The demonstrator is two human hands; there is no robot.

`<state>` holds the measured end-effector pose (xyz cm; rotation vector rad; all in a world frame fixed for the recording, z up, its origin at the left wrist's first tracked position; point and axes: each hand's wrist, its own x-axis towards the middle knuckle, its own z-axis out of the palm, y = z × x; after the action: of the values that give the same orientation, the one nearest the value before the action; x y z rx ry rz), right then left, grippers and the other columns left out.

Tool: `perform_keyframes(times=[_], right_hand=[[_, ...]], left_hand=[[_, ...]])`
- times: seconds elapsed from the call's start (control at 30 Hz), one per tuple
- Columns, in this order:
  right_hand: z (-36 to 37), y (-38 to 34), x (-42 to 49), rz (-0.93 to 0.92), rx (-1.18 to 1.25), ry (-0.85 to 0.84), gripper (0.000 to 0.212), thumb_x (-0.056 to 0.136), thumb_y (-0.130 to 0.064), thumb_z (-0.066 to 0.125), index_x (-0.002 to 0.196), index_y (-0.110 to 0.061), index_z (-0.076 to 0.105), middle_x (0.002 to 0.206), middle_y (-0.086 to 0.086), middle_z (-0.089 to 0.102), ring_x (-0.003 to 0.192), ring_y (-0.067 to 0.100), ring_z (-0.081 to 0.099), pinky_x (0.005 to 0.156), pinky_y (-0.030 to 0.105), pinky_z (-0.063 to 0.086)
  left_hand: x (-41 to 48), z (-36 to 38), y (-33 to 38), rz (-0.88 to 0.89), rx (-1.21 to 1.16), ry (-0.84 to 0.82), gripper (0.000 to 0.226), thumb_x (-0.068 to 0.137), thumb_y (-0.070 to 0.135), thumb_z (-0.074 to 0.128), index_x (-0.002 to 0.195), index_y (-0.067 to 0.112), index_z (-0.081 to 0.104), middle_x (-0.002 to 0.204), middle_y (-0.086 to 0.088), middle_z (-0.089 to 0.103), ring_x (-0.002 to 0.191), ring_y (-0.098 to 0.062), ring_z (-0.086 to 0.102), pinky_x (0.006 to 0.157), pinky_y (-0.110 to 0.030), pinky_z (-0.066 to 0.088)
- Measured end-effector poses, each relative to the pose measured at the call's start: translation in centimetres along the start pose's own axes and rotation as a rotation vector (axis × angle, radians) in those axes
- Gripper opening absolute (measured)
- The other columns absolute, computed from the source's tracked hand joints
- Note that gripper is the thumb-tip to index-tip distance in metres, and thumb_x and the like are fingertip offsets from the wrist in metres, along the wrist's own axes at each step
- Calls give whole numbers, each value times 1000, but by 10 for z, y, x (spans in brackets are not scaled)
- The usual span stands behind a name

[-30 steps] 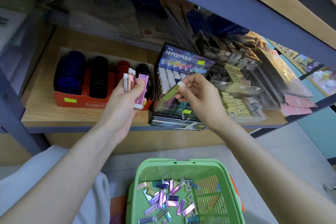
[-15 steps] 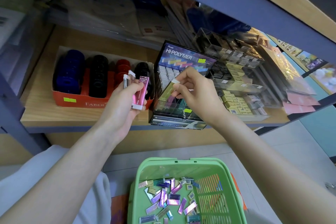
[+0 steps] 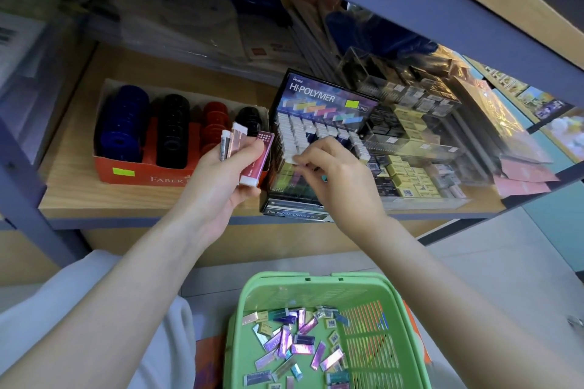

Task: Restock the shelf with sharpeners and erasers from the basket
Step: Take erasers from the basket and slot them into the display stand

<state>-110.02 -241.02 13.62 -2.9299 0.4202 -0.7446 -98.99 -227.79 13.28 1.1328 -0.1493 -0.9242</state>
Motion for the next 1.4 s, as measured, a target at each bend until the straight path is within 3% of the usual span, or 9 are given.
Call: perform_keyframes(times=[0.17,0.33,0.5,0.67,0.87,1.0,1.13,1.27,1.4], right_hand=[[-18,-20,-3,297,324,5,13,95,-22,54,99,-16,64,88,-11,56,78,-3,55,70,9,41],[-37,-28,-12,618,765,-184,8,90,-14,62,98,-12,64,77,2,64,62,4,61,60,18,52],[-56,-16,-29,830,1031,-106,6,90,-6,60,95,-6,60,79,9,63,63,7,65,65,19,55],[-62,-9,-48,710,867,-328,6,90,-10,61,95,-10,63,82,10,64,70,12,64,73,29,58],[-52,-19,-55,544,727,-449,6,87,-20,66,82,-17,65,58,-17,57,54,-3,44,57,8,35],[-49,-13,-49,553,706,-522,10,90,-19,62,83,-14,58,66,-7,59,56,4,53,57,20,47],[-52,-2,-34,604,782,-300,9,96,-10,50,90,-11,44,80,7,70,71,16,68,69,29,57],[-41,6,-11,625,804,-48,15,98,-6,46,89,-17,41,72,-3,69,71,9,67,72,26,57],[-22,8,5,567,688,-47,18,98,-12,46,86,-24,42,85,6,66,76,13,67,74,29,57]], left_hand=[[-4,2,-3,74,139,-165,12,91,22,60,91,11,63,53,8,45,42,-3,34,37,-13,23],[-12,12,-11,47,333,-321,20,84,25,66,91,7,63,48,11,47,33,1,34,34,-10,23],[-13,17,-17,17,399,-368,15,86,23,66,85,10,60,51,4,40,37,-3,31,35,-11,24],[-11,20,-23,78,424,-311,13,85,18,68,77,11,61,46,5,36,38,-6,27,37,-15,22],[-11,24,-28,106,511,-391,10,85,18,68,78,12,61,42,10,40,41,-8,24,39,-17,20],[-10,23,-29,65,506,-423,16,88,26,62,98,13,61,51,10,44,44,-8,29,38,-16,21],[-3,19,-24,39,476,-337,25,93,38,51,107,18,53,83,-1,60,45,-6,34,36,-15,21],[2,15,-19,-33,285,-245,19,98,28,45,97,10,52,77,-4,59,39,-8,31,36,-18,9],[2,10,-14,-50,132,-166,13,96,16,40,86,9,45,69,-7,56,42,-12,27,35,-15,9]])
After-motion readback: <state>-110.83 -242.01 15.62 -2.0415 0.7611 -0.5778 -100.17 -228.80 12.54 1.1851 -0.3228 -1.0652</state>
